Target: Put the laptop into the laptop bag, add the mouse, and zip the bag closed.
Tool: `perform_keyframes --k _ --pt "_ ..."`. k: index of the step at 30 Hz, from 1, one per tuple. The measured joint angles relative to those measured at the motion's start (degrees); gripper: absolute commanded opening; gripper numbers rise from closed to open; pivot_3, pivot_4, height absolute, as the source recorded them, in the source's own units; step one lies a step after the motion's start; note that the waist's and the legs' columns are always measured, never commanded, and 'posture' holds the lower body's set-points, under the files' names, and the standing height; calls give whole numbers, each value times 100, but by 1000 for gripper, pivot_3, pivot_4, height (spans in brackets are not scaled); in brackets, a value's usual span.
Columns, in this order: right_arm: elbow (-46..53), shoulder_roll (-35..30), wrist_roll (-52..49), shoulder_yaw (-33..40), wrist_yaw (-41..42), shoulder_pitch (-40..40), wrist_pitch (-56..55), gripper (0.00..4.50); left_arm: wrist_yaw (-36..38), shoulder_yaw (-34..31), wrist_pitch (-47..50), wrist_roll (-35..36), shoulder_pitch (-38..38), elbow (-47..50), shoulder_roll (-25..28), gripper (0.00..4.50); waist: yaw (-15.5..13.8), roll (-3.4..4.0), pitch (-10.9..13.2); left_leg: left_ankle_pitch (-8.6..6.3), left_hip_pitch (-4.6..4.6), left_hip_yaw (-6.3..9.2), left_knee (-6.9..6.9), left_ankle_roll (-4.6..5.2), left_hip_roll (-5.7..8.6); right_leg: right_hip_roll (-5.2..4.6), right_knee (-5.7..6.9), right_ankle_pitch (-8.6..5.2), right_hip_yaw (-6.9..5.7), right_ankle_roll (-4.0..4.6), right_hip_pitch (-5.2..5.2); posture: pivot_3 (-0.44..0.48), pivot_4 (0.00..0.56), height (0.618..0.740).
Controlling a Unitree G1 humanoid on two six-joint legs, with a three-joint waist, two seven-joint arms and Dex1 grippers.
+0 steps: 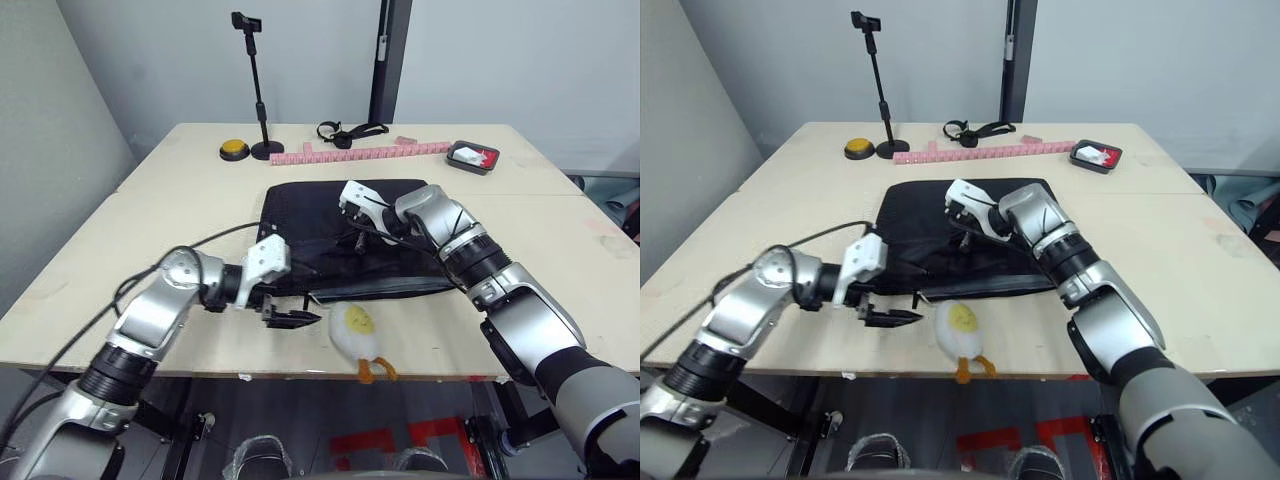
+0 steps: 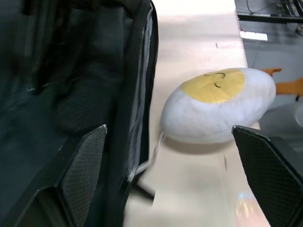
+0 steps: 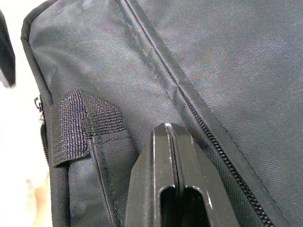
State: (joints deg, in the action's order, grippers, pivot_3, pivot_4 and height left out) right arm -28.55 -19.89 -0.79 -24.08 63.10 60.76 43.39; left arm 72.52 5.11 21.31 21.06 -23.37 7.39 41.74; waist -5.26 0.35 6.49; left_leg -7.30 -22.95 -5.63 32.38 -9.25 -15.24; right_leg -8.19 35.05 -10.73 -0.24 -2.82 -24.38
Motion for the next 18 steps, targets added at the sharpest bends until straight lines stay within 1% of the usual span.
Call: perform_keyframes --k 3,7,9,11,13,16,18 --pt "193 -97 -49 3 39 -8 190 0 205 -475 182 453 0 -76 218 4443 -16 0 5 0 -5 -3 0 0 0 0 -6 0 0 0 -2 0 150 740" --pt "831 -538 -298 147 209 -118 784 0 506 -985 602 999 144 -203 663 4443 -16 2 22 1 -24 -7 -11 -2 0 1 -22 0 -1 0 -20 0 150 740" --pt "1184 -753 -509 313 279 -183 1162 0 552 -1199 738 1182 170 -273 739 4443 -15 1 30 3 -29 -10 -19 -5 0 3 -25 1 -1 0 -29 0 150 740" --pt "1555 -882 -800 533 331 -197 1535 0 563 -1265 713 1214 178 -280 751 4443 0 1 34 4 -33 -20 -29 -7 -2 3 -24 1 2 -1 -43 0 150 740" --pt "1955 -1069 -1134 793 362 -195 1849 0 636 -1251 461 1077 298 -283 844 4443 11 1 38 4 -32 -27 -37 -8 -7 7 -27 1 3 -1 -48 0 150 740" --pt "2372 -1615 -1454 1303 392 -220 2053 0 676 -1246 311 1003 382 -328 877 4443 -15 -1 42 4 -33 -29 -42 -8 -7 8 -34 1 3 -1 -47 0 150 740" --pt "2822 -2006 -1703 1674 438 -394 1996 0 669 -1276 288 1025 380 -336 877 4443 -40 -2 42 4 -32 -29 -42 -8 -7 8 -33 1 4 -1 -46 0 150 740"
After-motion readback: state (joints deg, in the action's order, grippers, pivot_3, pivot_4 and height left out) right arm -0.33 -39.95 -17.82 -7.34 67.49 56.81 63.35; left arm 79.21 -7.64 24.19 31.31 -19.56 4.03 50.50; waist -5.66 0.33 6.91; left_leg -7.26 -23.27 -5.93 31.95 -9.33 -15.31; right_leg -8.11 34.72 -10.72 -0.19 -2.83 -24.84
